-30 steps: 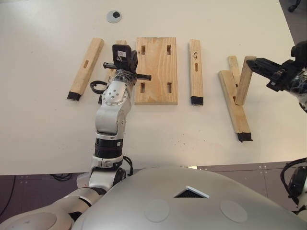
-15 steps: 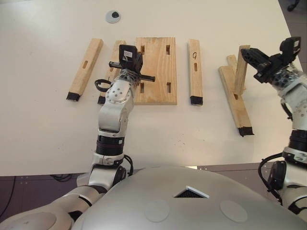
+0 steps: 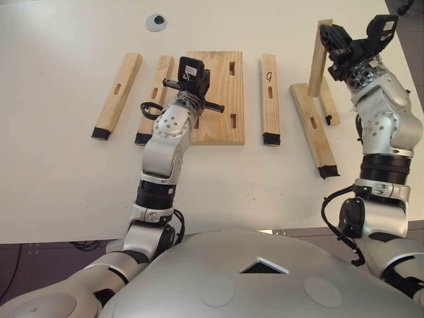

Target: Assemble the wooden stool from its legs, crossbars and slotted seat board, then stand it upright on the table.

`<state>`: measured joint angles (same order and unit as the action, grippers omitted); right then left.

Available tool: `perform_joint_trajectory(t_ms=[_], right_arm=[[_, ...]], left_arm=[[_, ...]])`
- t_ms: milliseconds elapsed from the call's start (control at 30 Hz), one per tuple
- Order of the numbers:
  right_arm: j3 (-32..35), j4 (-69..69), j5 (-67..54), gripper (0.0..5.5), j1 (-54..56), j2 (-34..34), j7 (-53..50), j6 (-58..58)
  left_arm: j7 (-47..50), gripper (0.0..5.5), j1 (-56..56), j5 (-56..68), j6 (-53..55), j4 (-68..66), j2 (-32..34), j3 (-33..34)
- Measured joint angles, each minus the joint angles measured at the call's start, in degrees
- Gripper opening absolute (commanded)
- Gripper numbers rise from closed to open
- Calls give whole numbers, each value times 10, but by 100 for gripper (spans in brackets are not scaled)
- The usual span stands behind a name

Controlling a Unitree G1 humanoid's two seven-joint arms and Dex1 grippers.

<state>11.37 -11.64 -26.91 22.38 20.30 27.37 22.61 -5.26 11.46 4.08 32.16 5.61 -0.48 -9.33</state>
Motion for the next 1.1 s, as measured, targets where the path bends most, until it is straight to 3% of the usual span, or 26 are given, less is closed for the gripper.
perform_joint_trajectory(t_ms=[200, 500, 800, 933, 1100], right_arm=[[23, 45, -53, 38, 46, -63, -61, 61], [16, 146, -119, 38, 57, -90, -102, 139], [6, 183, -141, 38, 46, -83, -91, 170], [13, 181, -140, 38, 45, -82, -90, 169], [35, 134, -110, 38, 80, -83, -119, 122]], left_arm=[[-91, 0, 41, 103, 20, 80, -27, -8], [-137, 0, 113, 121, 102, 63, -49, -122], [-86, 0, 131, 83, 62, -12, -43, -58], [-96, 0, 131, 83, 51, -17, -41, -61], [-185, 0, 119, 106, 71, -8, -39, -147]])
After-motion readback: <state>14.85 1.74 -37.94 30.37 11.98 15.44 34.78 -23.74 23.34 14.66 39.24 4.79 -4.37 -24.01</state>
